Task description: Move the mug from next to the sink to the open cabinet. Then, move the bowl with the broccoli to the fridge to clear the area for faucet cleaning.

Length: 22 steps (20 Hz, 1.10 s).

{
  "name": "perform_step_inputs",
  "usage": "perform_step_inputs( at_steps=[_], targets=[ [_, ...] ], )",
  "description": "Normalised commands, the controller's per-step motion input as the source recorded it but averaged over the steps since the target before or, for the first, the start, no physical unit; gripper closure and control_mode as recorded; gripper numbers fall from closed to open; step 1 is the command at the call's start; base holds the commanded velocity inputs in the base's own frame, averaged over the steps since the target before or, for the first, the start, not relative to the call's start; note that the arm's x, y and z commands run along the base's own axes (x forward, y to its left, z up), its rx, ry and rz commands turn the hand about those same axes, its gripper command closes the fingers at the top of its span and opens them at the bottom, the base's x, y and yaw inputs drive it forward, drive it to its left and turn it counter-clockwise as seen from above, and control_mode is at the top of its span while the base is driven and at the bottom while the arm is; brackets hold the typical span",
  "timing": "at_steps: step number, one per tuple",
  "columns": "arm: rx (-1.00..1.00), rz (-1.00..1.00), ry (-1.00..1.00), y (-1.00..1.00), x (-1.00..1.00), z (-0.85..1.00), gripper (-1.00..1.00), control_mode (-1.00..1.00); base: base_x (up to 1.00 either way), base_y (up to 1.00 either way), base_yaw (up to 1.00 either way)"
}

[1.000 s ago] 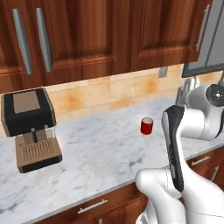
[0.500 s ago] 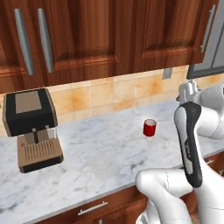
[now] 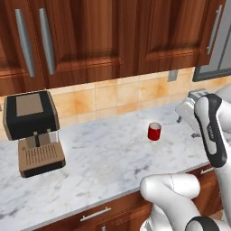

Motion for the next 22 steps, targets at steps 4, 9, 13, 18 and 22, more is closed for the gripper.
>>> perform_step_inputs(
  at_steps=[4,9,13,18,22],
  targets=[
    [-0.55,0.66,-0.04,0.0,0.0,-0.77,-1.0,-1.0,0.0,0.0,0.0],
    [-0.31,0.41,-0.44,0.01,0.14,-0.41,-1.0,-1.0,0.0,0.0,0.0],
    [-0.01,0.15,-0.39,0.08,0.43,-0.11,-1.0,-1.0,0.0,0.0,0.0],
    [-0.06,0.02,-0.04,0.48,0.54,-0.01,-1.0,-1.0,0.0,0.0,0.0],
    [-0.17,0.0,0.19,0.39,0.71,-0.06,-1.0,-1.0,0.0,0.0,0.0]
  ],
)
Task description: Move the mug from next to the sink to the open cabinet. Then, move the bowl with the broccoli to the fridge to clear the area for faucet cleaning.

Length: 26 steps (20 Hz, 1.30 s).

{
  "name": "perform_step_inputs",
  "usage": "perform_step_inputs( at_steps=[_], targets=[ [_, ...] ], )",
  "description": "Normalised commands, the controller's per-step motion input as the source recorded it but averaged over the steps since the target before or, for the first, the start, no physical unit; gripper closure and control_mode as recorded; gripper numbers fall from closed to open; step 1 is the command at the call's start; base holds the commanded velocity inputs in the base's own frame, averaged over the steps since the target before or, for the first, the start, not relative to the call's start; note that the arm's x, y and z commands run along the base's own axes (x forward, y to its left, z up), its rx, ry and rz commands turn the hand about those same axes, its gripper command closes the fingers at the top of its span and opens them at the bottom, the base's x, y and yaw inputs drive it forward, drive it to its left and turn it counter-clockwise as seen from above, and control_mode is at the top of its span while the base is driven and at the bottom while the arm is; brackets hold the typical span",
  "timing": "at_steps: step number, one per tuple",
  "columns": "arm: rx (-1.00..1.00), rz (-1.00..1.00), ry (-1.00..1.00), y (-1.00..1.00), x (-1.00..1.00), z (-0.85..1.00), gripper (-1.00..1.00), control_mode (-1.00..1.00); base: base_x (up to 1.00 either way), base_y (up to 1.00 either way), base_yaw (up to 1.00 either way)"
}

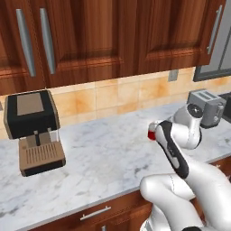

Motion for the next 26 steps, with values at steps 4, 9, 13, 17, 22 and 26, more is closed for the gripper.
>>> perform_step_inputs(
  at_steps=[4,9,13,17,22,26],
  targets=[
    [-0.2,0.0,0.23,0.13,0.3,-0.21,-1.0,-1.0,0.0,0.0,0.0],
    [-0.06,-0.01,0.22,-0.04,0.54,-0.18,-1.0,-1.0,0.0,0.0,0.0],
    [0.0,0.0,0.04,-0.17,0.14,-0.19,-1.0,-1.0,0.0,0.0,0.0],
    [0.0,0.0,0.0,-0.4,0.19,-0.32,-1.0,-1.0,0.0,0.0,0.0],
    [0.0,0.0,0.0,0.0,0.13,-0.25,-1.0,-1.0,0.0,0.0,0.0],
    [0.0,-0.01,0.0,-0.06,0.21,-0.32,-1.0,-1.0,0.0,0.0,0.0]
  ],
)
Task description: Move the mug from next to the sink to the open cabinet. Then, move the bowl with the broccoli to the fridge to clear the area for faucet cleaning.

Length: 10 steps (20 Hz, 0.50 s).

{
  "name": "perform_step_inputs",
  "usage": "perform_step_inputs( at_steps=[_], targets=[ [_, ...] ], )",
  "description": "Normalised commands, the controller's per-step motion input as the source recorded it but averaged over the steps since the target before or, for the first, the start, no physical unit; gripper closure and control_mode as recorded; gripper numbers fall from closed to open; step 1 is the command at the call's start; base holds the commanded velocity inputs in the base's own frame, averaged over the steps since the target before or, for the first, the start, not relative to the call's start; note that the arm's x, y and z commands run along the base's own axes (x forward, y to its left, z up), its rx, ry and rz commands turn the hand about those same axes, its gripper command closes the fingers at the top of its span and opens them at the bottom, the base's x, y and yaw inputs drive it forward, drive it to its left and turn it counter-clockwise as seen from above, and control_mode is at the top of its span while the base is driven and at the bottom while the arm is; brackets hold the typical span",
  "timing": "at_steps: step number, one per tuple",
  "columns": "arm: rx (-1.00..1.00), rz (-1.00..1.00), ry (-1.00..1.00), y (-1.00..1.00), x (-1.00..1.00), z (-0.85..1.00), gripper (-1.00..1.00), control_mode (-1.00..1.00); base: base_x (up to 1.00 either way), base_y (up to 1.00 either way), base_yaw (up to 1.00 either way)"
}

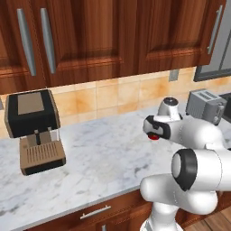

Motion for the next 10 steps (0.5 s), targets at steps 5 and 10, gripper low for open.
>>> perform_step_inputs(
  at_steps=[5,10],
  targets=[
    [0.0,-0.04,-0.01,-0.19,0.24,-0.34,-1.0,-1.0,0.0,0.0,0.0],
    [0.0,-0.01,-0.02,-0.02,0.18,-0.05,-1.0,-1.0,0.0,0.0,0.0]
  ],
)
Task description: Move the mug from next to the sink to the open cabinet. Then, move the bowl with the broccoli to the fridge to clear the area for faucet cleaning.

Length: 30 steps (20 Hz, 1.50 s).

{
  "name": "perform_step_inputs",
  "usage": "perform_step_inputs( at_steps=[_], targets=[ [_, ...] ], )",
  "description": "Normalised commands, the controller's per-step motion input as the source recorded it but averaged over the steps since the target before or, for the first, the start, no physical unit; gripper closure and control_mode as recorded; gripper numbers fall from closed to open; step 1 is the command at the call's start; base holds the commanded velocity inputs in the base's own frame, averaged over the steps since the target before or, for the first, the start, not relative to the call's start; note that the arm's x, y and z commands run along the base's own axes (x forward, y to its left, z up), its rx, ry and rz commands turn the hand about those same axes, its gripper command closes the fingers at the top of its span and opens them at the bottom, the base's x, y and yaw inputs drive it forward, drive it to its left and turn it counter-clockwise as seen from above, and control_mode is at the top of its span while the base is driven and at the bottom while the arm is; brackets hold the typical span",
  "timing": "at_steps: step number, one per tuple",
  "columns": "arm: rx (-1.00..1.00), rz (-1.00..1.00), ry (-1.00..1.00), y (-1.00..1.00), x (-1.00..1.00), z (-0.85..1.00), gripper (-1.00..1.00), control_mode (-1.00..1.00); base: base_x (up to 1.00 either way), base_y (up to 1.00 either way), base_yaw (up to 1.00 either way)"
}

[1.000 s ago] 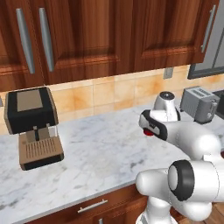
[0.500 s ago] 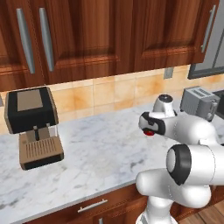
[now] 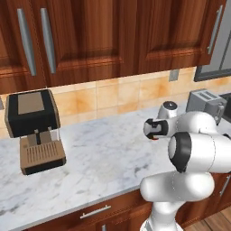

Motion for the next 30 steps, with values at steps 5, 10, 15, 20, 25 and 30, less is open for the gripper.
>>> perform_step_inputs(
  at_steps=[5,10,15,20,25,30],
  targets=[
    [0.0,0.0,0.0,-0.13,0.34,-0.09,-1.0,-1.0,0.0,0.0,0.0],
    [0.0,0.0,0.0,-0.02,0.27,-0.13,-1.0,-1.0,0.0,0.0,0.0],
    [0.0,0.0,0.0,0.0,0.02,-0.13,-1.0,-1.0,0.0,0.0,0.0],
    [0.0,0.0,0.0,0.0,-0.04,-0.09,-1.0,-1.0,0.0,0.0,0.0],
    [0.0,0.0,0.0,0.0,0.01,0.0,1.0,-1.0,0.0,0.0,0.0],
    [0.0,0.0,0.0,0.0,0.0,0.0,1.0,-1.0,0.0,0.0,0.0]
  ],
)
